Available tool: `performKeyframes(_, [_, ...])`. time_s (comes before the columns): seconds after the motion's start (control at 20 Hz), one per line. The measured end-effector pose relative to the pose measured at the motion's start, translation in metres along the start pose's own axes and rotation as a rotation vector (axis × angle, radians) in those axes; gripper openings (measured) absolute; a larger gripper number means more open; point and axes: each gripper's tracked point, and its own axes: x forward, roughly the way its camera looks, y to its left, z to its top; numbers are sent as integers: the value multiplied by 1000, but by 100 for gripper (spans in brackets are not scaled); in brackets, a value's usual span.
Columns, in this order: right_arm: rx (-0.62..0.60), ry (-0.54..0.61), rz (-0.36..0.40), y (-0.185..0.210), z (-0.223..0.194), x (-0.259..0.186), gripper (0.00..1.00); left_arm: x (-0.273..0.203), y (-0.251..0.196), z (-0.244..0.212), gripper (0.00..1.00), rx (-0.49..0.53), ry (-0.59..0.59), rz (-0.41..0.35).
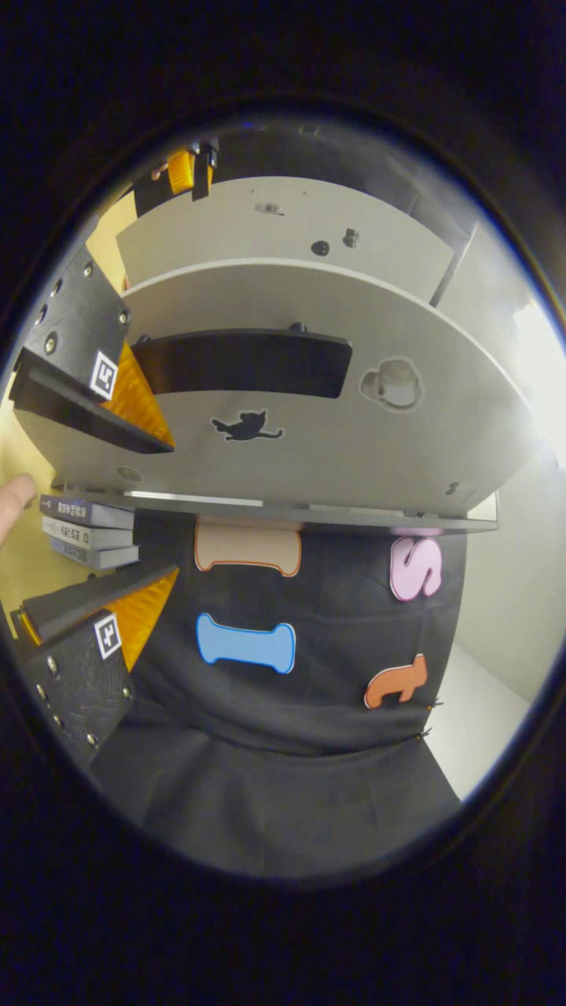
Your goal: Grab one shoe with the right hand and put it into the shoe cabinet, grab the other shoe with the left hand and put it into the shoe cabinet; then close the right door with the right hand and the left door with the left hand.
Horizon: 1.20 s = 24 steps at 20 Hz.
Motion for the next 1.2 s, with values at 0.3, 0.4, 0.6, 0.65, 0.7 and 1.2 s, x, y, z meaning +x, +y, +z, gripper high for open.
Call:
performKeyframes(0.3, [14, -8, 24, 36, -1, 9, 82, 8, 1, -7, 96, 9, 24, 10])
performKeyframes(0.4, [16, -23, 32, 47, 1, 15, 82, 9, 4, -7, 96, 7, 23, 13])
performKeyframes(0.6, [27, -20, 52, 75, -1, 24, 82, 7, 16, -4, 96, 16, 15, 44])
performKeyframes(0.65, [29, -29, 71, 85, 2, 25, 82, 5, 19, -3, 96, 17, 13, 53])
performKeyframes(0.7, [35, -49, 97, 98, 7, 25, 85, 2, 22, -2, 96, 15, 10, 68])
performKeyframes(1.2, [33, -136, 162, 144, 18, -14, 99, -34, 57, 9, 93, 0, -8, 180])
